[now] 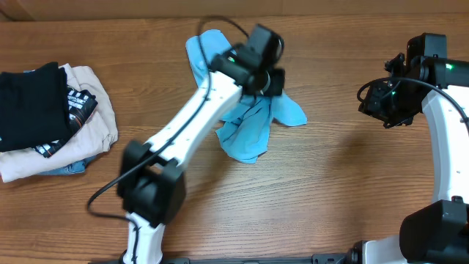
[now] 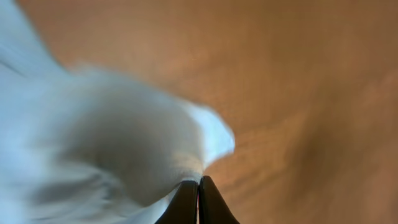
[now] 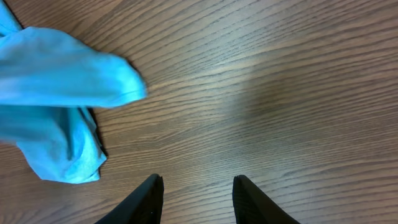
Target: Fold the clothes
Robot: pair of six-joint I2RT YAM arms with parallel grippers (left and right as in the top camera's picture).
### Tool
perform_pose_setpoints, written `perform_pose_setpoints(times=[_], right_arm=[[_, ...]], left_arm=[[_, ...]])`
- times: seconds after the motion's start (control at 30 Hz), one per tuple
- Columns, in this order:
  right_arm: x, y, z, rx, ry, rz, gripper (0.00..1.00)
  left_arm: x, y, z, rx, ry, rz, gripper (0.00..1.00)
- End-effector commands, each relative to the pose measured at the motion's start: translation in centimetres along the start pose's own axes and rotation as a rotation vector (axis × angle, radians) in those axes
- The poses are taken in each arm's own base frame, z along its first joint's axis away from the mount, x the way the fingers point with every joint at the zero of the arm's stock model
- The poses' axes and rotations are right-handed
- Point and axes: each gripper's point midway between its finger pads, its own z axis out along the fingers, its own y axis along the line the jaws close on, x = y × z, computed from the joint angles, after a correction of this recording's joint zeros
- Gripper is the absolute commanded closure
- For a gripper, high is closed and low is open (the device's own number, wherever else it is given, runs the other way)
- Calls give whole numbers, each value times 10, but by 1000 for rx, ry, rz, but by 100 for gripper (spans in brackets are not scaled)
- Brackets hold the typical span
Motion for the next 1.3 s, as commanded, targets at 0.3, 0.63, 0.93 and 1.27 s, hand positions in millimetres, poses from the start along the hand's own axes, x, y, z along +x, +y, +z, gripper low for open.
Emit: perform_pose_setpoints(times=[0.3,0.63,0.93,1.27], right_arm=[[14,59,4,-157,24,-229,61],[51,153,43,-216,89,-535,57],[116,216,141,-201,283,-765,48],[106,236,192,-130,191,-738,91]], left_arm=[[-82,155,-288,-420,-546,-232,96],[-63,190,-294,-565,-488,-269,96],[-56,203,-302,-665,-478,-274,96],[-56,203,-302,-665,-478,-274,96]])
